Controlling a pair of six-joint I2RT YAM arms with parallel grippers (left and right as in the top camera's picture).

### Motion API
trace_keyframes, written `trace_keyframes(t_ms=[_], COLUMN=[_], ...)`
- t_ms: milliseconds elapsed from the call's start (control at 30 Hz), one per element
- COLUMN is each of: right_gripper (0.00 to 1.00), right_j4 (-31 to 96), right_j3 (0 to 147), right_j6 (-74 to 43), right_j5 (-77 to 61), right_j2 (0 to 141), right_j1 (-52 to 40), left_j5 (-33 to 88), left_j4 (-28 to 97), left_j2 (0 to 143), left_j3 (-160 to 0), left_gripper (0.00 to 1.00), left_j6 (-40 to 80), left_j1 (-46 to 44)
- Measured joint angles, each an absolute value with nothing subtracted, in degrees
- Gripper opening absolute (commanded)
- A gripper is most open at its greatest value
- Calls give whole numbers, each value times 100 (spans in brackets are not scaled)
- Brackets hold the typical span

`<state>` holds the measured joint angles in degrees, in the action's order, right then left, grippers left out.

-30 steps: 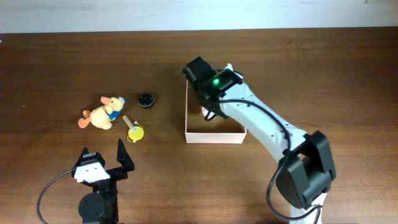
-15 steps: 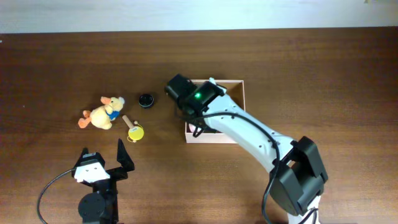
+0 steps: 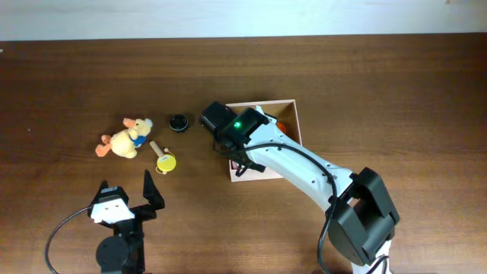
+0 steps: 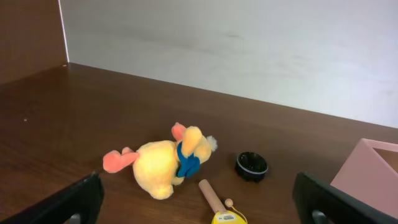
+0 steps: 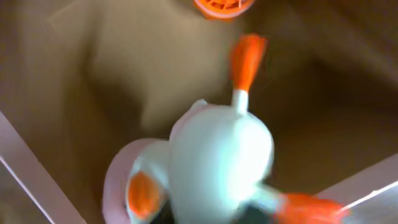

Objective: Pack container
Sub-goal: 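Lower the duck into the box and open the right gripper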

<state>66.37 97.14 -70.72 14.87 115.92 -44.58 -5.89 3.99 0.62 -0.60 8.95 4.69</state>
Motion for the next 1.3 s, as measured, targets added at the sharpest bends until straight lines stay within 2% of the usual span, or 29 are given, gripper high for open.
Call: trace_keyframes(t_ms=[100, 400, 533, 733, 1300], right_gripper=[27, 29, 33, 50, 51], right_j4=[6635, 6573, 6571, 6556, 6431], right_j3=[9714, 9714, 9714, 9714, 9714], right_j6=[-7076, -7072, -7076, -7087, -7087], right_j5=[1474, 1468, 1470, 1472, 1599], right_j2=[11592, 11592, 11592, 11592, 11592], right_j1=[-4458, -4458, -4458, -4458, -4401], left_j5=[-589, -589, -589, -589, -589], left_j4=[399, 399, 399, 399, 399], left_j2=[62, 62, 62, 62, 62], left_j3=[-60, -60, -60, -60, -60], left_gripper=[99, 99, 99, 99, 99], left_j6=[895, 895, 895, 895, 895], left_j1=[469, 469, 469, 469, 469])
